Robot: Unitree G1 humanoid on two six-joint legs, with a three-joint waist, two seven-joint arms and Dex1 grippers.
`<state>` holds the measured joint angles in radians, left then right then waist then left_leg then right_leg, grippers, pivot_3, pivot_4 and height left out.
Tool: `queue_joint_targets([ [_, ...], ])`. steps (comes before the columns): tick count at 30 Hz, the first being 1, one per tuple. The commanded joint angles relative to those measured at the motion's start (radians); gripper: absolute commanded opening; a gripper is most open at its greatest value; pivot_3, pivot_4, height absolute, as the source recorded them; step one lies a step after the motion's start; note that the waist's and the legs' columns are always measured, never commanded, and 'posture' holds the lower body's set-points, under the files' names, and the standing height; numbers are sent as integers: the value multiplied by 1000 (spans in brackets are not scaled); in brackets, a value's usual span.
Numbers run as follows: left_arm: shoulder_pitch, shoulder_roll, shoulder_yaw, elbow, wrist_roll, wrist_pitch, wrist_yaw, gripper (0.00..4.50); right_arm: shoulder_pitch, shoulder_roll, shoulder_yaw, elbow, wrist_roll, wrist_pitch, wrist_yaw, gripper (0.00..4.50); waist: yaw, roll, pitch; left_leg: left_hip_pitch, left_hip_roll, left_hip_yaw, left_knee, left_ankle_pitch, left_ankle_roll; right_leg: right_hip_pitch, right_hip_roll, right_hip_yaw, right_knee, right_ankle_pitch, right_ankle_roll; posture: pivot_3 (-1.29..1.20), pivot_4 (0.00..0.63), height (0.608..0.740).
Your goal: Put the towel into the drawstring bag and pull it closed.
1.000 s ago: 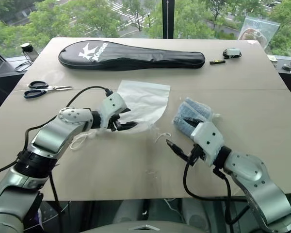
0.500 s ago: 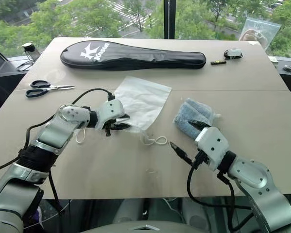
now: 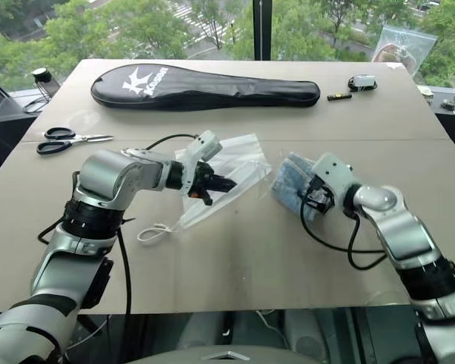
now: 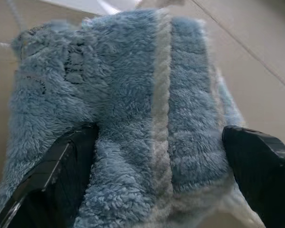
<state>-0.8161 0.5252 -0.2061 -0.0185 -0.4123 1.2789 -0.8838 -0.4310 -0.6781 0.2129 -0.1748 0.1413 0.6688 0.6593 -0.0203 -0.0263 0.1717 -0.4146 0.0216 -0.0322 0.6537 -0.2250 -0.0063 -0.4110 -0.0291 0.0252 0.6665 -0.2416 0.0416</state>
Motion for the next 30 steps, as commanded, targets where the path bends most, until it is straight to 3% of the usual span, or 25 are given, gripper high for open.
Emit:
queue_joint_targets([
  [1, 5, -87, 32, -46, 34, -35, 145, 26, -115, 6, 145, 291, -65, -71, 183, 4500, -2, -1, -1, 1, 0, 0, 0, 0, 0, 1, 0, 0, -1, 0, 0, 0, 150, 740],
  [4, 19, -154, 59, -69, 23, -32, 209, 0, -141, 27, 178, 427, -104, -150, 224, 3670, -10, -4, -4, 4, 0, 0, 0, 0, 0, 4, 0, 0, -1, 0, 0, 0, 150, 740],
  [6, 45, -137, -6, -91, 77, -111, 233, 0, -119, 23, 168, 423, -93, -166, 258, 2711, -17, -4, -4, 13, 0, 0, -1, 0, 0, 13, 0, 0, -2, 0, 0, 0, 150, 740],
  [8, 82, -118, -78, -96, 146, -219, 257, 0, -57, 1, 122, 333, -55, -136, 264, 1805, -16, -4, -5, 22, 0, 0, -3, 0, 0, 21, 0, 0, -3, 0, 0, 0, 150, 740],
  [12, 99, -154, -88, -57, 172, -279, 296, 0, 132, -55, -37, 45, 58, -58, 261, 62, 21, -2, -6, 24, -1, -2, -4, 0, 0, 24, -2, -2, -4, -1, 0, 0, 150, 740],
  [18, 79, -190, -82, -1, 172, -328, 279, 0, 453, -86, -308, -427, 312, 79, 252, 24, 35, -2, -5, 14, -4, -4, -3, -1, 1, 19, -6, -4, -6, -2, 3, 0, 150, 740],
  [21, 61, -203, -100, 38, 168, -354, 236, 0, 472, -23, -348, -589, 412, 129, 166, 24, 14, -1, -4, 12, -4, -2, -3, -1, 1, 15, -5, -2, -5, -2, 3, 0, 150, 740],
  [26, 47, -218, -148, 75, 182, -410, 163, 0, 310, 103, -201, -612, 338, 71, 19, 24, 2, -1, -3, 15, -4, -2, -3, -1, 1, 16, -4, -2, -4, -4, 7, 0, 150, 740],
  [30, 43, -213, -201, 92, 217, -492, 111, 0, 194, 213, -12, -422, 198, -66, -22, 24, 4, -1, -3, 15, -2, -2, -3, -1, 1, 15, -2, -2, -3, -5, 5, 0, 150, 740],
])
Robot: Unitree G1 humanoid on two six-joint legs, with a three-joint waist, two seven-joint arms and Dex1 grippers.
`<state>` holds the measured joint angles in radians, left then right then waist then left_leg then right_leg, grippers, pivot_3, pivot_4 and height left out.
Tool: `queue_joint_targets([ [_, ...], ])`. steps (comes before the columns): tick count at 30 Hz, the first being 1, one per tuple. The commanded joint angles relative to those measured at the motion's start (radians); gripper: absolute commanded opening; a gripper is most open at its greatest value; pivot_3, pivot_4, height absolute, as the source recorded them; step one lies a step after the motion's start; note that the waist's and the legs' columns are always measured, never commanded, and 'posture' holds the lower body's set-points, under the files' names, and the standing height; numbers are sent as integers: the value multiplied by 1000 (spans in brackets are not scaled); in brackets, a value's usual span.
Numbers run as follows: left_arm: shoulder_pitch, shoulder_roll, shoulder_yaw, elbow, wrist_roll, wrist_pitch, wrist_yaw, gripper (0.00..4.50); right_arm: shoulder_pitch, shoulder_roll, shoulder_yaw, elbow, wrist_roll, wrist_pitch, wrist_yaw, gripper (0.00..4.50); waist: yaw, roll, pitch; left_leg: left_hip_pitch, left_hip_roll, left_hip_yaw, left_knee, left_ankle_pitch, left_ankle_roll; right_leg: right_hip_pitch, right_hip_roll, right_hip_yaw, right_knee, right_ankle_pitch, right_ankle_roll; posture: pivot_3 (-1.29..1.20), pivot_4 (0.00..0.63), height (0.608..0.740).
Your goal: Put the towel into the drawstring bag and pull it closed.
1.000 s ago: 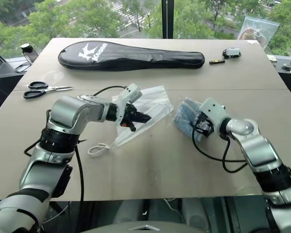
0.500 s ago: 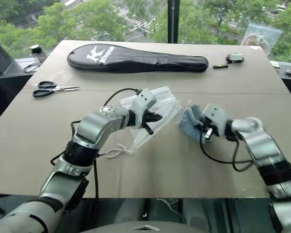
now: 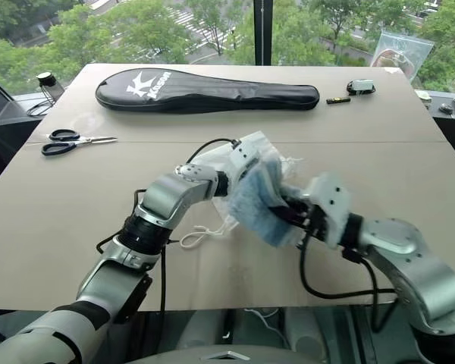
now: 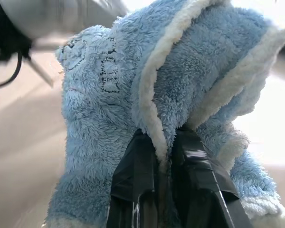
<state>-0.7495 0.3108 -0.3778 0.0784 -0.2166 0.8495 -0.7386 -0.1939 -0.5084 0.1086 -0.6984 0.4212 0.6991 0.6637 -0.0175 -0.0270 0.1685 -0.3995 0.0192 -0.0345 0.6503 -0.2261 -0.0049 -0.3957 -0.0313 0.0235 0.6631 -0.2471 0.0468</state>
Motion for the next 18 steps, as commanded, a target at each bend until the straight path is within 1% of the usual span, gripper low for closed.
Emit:
queue_joint_targets([
  [1, -26, -2, -31, -3, 23, -68, -41, 0, -56, 60, 115, 159, -106, -126, -28, 24, 3, 0, 0, 0, 0, 0, 0, 0, 0, 0, 0, 0, 0, 1, 1, 0, 150, 740],
  [4, -28, -14, -13, -5, 13, -64, -50, 0, -64, 75, 139, 308, -153, -176, -25, 24, 5, 0, 1, -3, -1, 1, 0, 0, 0, -1, -2, 1, -1, 3, -2, 0, 150, 740],
  [7, -13, -15, 28, -39, -17, -39, -51, 0, -48, 16, 164, 396, -206, -186, -4, 24, 7, 0, 1, -5, -3, 1, 0, -1, 1, -2, -4, 0, -2, 3, -1, 0, 150, 740],
  [11, 13, 4, 55, -95, -38, -12, -55, 0, -42, -40, 181, 409, -236, -151, -2, 24, 5, 0, 1, -16, -4, 0, 2, -1, 1, -12, -4, -1, 0, 3, -1, 0, 150, 740],
  [15, 22, 20, 103, -162, -62, 25, -38, 0, -64, -52, 175, 395, -243, -40, -24, 24, 4, 1, 0, -15, -3, 0, 2, -1, 1, -12, -4, -1, 1, 3, -1, 0, 150, 740],
  [18, 10, 23, 135, -179, -68, 42, -18, 0, -66, -71, 177, 368, -248, -6, -18, 24, 6, 1, 0, -14, -3, 0, 2, -1, 1, -12, -4, -1, 1, 3, -1, 0, 150, 740],
])
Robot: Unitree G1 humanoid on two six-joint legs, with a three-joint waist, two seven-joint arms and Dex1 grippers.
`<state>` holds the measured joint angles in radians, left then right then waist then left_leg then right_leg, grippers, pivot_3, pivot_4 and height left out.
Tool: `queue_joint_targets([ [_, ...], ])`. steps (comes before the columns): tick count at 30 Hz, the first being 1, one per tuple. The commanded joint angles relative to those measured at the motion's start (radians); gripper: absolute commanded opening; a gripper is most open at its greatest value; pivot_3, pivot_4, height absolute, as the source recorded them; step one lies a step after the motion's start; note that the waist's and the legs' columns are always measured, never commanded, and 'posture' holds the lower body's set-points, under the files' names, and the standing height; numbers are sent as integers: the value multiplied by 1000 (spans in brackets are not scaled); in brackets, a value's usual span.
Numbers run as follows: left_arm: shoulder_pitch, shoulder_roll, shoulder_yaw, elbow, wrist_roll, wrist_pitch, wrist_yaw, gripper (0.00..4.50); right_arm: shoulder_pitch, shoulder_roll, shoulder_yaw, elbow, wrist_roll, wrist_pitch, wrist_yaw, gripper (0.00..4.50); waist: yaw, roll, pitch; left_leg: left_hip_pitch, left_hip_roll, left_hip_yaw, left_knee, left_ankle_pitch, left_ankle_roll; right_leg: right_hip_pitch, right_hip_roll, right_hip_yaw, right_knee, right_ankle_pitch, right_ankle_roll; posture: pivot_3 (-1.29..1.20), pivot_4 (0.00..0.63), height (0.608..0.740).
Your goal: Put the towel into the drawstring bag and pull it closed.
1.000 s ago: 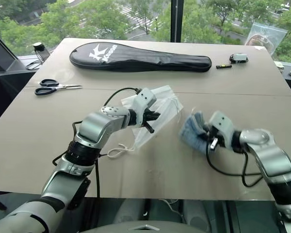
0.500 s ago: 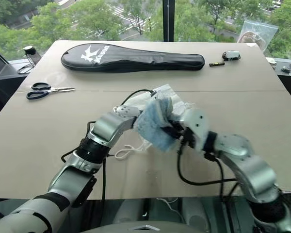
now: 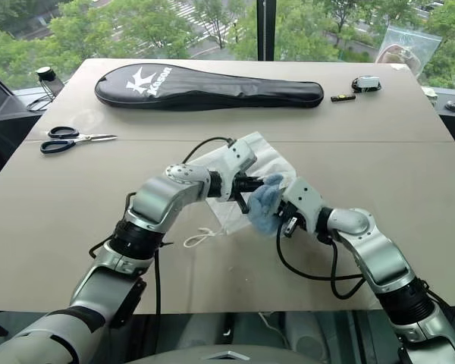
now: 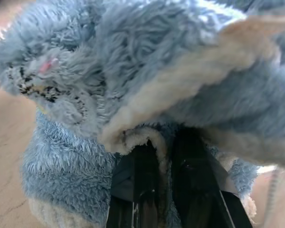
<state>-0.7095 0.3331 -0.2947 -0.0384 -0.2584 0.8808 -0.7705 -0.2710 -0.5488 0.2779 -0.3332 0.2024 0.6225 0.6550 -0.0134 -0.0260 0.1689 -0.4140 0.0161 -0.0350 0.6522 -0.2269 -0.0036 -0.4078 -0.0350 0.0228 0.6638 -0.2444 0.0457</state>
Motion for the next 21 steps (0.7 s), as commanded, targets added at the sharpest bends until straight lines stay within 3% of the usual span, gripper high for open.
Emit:
queue_joint_targets([
  [1, -35, 4, 61, -66, -30, 17, 16, 0, 12, -36, 4, -11, -26, 83, -6, 24, 4, 0, 0, 0, 0, 0, 1, 0, 0, 1, 0, 0, 0, 0, 0, 0, 150, 740],
  [10, -45, 28, 88, -88, -46, -17, 7, 0, 11, -98, 3, -101, -49, 183, -32, 24, 3, 0, 0, 0, -1, -1, 1, 0, 0, 1, 0, -1, 0, 0, 0, 0, 150, 740],
  [16, -31, 27, 17, -134, -37, -44, -4, 0, -150, -122, 166, -78, -202, 211, -53, 24, 0, 0, 0, 0, -1, 0, 1, 0, 0, 1, 0, 0, 0, 0, 0, 0, 150, 740],
  [19, -33, 23, -16, -140, -31, -54, -10, 0, -214, -66, 195, -69, -208, 255, -58, 24, 0, 0, 0, 0, -1, -1, 1, 0, 0, 1, 0, -1, 0, 0, 0, 0, 150, 740],
  [20, -33, 22, -24, -139, -36, -45, -15, 0, -226, -23, 175, -59, -194, 277, -74, 24, -1, 0, 0, 0, -1, -1, 1, 0, 0, 1, 0, -1, 0, 0, 0, 0, 150, 740],
  [21, -33, 24, -28, -134, -39, -34, -16, 0, -222, 88, 81, -46, -124, 307, -110, 24, -4, -1, 0, 0, 0, -1, 1, 0, 0, 0, 0, 0, 0, 0, 0, 0, 150, 740],
])
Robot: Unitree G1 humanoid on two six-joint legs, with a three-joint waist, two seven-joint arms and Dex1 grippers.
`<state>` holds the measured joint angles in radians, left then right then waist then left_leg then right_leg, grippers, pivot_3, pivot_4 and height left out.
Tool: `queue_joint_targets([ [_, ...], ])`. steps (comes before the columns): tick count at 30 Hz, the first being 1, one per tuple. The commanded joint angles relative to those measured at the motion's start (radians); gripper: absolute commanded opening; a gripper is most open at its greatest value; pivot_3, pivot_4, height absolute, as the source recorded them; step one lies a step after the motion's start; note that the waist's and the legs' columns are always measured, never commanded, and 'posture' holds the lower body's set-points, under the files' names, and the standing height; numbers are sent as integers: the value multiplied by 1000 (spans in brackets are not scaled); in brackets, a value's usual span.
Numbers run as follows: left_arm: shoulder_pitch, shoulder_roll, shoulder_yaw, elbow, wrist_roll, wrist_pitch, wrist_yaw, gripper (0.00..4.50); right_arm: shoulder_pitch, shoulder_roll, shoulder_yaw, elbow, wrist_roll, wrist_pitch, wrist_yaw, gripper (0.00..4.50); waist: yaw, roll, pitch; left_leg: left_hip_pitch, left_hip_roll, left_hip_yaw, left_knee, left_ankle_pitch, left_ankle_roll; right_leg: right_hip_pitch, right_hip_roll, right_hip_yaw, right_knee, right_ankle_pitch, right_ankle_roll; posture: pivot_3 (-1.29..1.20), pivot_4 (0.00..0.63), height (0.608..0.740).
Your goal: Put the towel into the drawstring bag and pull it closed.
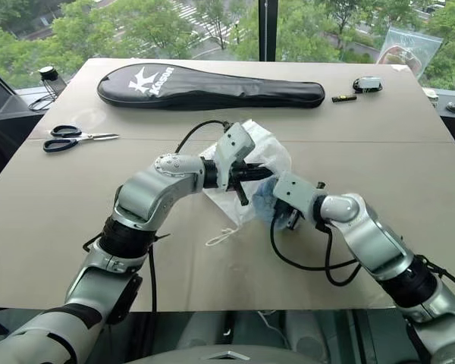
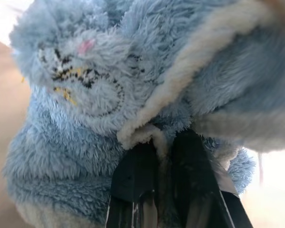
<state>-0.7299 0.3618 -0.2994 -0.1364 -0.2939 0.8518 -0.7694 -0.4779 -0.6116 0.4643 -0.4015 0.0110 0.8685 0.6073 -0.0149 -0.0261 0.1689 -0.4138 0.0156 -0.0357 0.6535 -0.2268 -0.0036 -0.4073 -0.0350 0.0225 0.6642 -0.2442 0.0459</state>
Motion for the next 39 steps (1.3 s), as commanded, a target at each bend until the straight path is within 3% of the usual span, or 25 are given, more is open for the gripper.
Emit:
queue_joint_targets([
  [1, -13, -4, -25, -33, -6, 2, -16, 0, -10, 234, -180, 30, 119, 86, -88, 24, -5, -1, 0, 0, 0, 0, 0, 0, 0, 0, 0, 0, 0, 0, 0, 0, 150, 740],
  [3, -7, 2, -29, -30, -7, 2, -17, 0, 2, 404, -356, 41, 231, 138, -133, 24, -5, 0, 1, 0, 2, 0, -1, 0, 0, -1, 2, 1, 1, 0, -1, 0, 150, 740],
  [7, 21, 8, 2, -38, -36, 49, -14, 0, 24, 619, -624, 41, 441, 198, -184, 24, 5, 1, 1, -2, 1, 0, -1, 0, 0, -2, 0, 0, 2, 0, -1, 0, 150, 740],
  [15, 23, -1, 84, -54, -139, 132, -19, 0, 17, 802, -864, 106, 718, 182, -288, 24, -2, 4, 3, -1, 0, 0, -2, 0, 0, -2, -1, 0, 1, 0, 0, 0, 150, 740],
  [27, -20, -2, 224, 36, -273, 233, 6, 0, 56, 796, -916, 121, 994, 93, -375, 24, -14, 5, 3, -1, 0, 1, -2, 0, 0, -2, -1, 1, 1, 0, 0, 0, 150, 740],
  [33, -126, -71, 346, 147, -307, 249, 117, 0, 92, 742, -869, 81, 1098, 115, -413, 24, -18, 5, 4, -1, -1, 0, -2, 0, 0, -2, -1, 0, 1, 0, 0, 0, 150, 740],
  [39, -186, -91, 402, 185, -354, 266, 152, 0, 126, 624, -758, 35, 981, 79, -447, 24, -26, 6, 4, -2, -1, 1, -3, 0, 0, -3, -1, 2, 1, 0, 0, 0, 150, 740],
])
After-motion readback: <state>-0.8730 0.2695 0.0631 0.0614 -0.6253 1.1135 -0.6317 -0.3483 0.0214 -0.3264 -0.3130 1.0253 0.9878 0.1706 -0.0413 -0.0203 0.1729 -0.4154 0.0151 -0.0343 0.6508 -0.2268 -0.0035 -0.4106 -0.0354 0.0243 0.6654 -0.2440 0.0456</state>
